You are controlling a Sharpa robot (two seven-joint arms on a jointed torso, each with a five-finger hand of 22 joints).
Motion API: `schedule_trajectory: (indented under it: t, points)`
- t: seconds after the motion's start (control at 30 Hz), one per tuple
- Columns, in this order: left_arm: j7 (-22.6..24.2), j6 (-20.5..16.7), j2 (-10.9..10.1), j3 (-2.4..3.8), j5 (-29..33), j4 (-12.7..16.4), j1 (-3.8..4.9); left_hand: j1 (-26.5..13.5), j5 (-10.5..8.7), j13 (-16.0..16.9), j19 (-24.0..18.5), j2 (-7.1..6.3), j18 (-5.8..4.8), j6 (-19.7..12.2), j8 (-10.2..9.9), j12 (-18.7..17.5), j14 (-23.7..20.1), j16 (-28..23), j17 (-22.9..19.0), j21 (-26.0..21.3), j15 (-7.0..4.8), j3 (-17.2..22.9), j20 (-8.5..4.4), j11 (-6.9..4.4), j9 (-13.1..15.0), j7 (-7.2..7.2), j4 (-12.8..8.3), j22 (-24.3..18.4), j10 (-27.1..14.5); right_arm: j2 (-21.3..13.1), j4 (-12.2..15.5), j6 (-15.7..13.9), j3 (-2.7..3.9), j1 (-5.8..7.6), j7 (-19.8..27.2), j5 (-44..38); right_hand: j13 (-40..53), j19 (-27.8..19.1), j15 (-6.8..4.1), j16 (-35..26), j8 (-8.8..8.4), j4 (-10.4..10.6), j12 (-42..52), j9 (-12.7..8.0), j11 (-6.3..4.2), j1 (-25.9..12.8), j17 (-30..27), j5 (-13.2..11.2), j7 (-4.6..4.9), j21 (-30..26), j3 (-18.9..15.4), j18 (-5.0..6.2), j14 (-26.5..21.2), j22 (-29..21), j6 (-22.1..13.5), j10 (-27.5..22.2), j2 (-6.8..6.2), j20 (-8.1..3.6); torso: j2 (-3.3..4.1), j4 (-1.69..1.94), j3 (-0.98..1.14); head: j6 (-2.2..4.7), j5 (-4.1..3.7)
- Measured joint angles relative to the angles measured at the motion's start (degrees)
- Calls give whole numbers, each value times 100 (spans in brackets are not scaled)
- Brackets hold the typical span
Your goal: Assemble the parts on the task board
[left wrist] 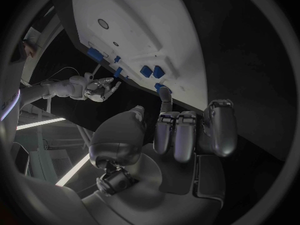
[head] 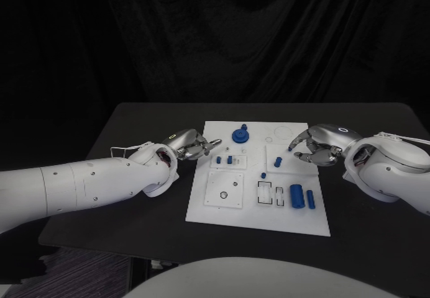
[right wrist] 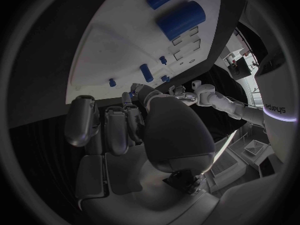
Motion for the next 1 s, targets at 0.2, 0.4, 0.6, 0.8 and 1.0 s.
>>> schedule_trajectory:
  t: [0.2,0.4,0.6,0.8,1.0]
  points:
    - [697,16,-74,6,322,1,197,1455,809,0,-221,-187,0,-451,-162,-133,10,0,0,-232,96,-91,53,106,-4,93,-17,0,-1,-43,85,-220,1,0,92,1,0,0,0,0,0,18,0,-14,0,-62,0,-51,9,0,-18,0,0,0,33,0,-17,0,0,-4,1,0,-4]
    - [1616,178,-83,7,629,-40,319,2511,930,20,-964,-278,91,-653,-688,-1095,2,-138,0,-944,291,-122,217,304,-608,283,14,0,-487,-69,211,-531,1,35,268,1,0,0,0,0,51,9,0,-30,0,-82,0,-296,16,45,-25,0,0,0,93,0,-41,0,1,-4,4,0,-12]
    - [2404,306,-105,5,790,-52,348,3136,847,-973,-3020,-233,316,-959,-1082,-4218,-2917,-1896,-645,-2722,718,-122,467,704,-1586,589,14,0,-3926,-76,378,-805,2,114,494,2,0,0,0,0,71,-97,-185,-64,23,108,0,-471,20,3,-63,-1,0,0,144,-187,-231,0,5,-1,2,0,-9]
    - [2964,369,-93,5,637,-27,367,4705,319,-3251,-2698,-653,315,-1832,-1102,-6552,-3458,-2529,-1827,-2292,614,606,501,718,-3453,470,-122,0,-5382,-72,423,-940,4,149,653,2,-8,0,20,0,71,-120,-199,-70,11,121,0,-471,20,0,-39,-1,-20,0,144,-217,-244,0,7,3,-3,0,-70]
    - [3110,454,247,5,-305,-66,368,4695,-44,-4634,-812,-1023,171,-1606,-1102,-6893,-1400,-1661,-1264,-696,305,751,331,433,-4858,-303,-104,4,-5294,-179,415,-963,4,157,714,2,-12,0,20,0,71,-135,-222,-78,10,176,0,-471,1,0,-24,-1,-20,0,163,-217,-248,0,9,7,-6,0,-154]
